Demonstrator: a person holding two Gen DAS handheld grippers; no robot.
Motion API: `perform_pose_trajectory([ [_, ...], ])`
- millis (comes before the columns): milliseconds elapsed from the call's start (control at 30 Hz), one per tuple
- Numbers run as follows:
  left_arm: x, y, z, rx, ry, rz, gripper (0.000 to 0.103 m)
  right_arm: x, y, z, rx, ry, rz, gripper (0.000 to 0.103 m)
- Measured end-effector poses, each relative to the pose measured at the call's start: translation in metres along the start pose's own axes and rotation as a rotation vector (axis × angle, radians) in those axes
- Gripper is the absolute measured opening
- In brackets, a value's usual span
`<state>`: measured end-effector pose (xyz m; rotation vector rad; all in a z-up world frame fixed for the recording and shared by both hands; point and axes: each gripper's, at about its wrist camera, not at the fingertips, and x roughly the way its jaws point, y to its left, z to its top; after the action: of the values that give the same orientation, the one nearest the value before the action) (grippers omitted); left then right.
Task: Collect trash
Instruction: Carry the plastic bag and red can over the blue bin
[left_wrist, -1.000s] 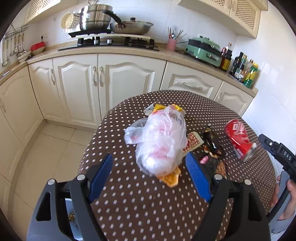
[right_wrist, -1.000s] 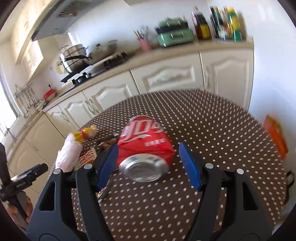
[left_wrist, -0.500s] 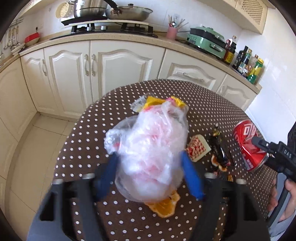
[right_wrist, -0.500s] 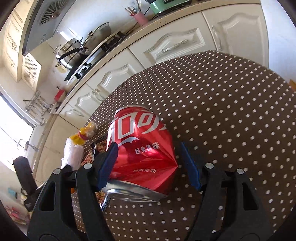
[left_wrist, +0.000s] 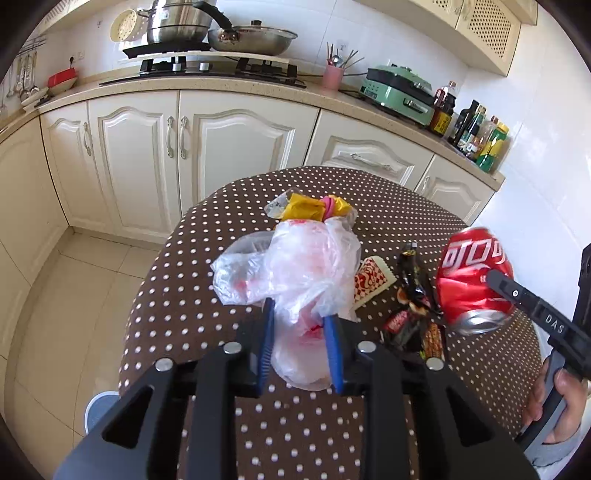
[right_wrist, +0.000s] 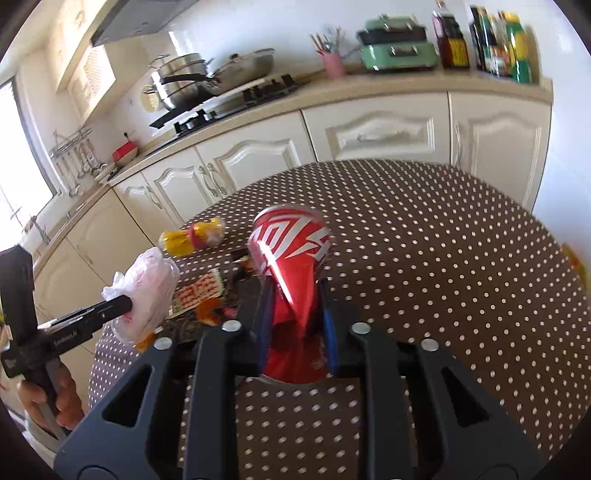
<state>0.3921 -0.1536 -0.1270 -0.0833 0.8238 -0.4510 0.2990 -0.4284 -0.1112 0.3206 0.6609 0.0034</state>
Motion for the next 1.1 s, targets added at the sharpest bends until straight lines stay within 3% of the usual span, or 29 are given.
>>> perform_pose_trajectory([
  [300,-0.055,0.005,-0.012,-0.007,-0.065,-0.058,0.02,-0.032,0.042,-0.01,-0.059,-0.073,0.0,0.018],
  [500,-0.101,0.032,-0.027,-0.045,-0.128,-0.071,0.02,-0.056,0.1,-0.016,-0.109,-0.114,0.092,0.018],
  [633,-0.131,0.06,-0.041,-0.071,-0.166,-0.052,0.02,-0.06,0.158,-0.028,-0.162,-0.114,0.19,0.018],
  [900,-0.181,0.149,-0.087,-0.176,-0.217,0.07,0.02,-0.017,0.276,-0.07,-0.255,-0.006,0.339,0.018],
  [1100,-0.182,0.24,-0.142,-0.31,-0.157,0.185,0.02,0.042,0.357,-0.128,-0.335,0.138,0.403,0.018],
])
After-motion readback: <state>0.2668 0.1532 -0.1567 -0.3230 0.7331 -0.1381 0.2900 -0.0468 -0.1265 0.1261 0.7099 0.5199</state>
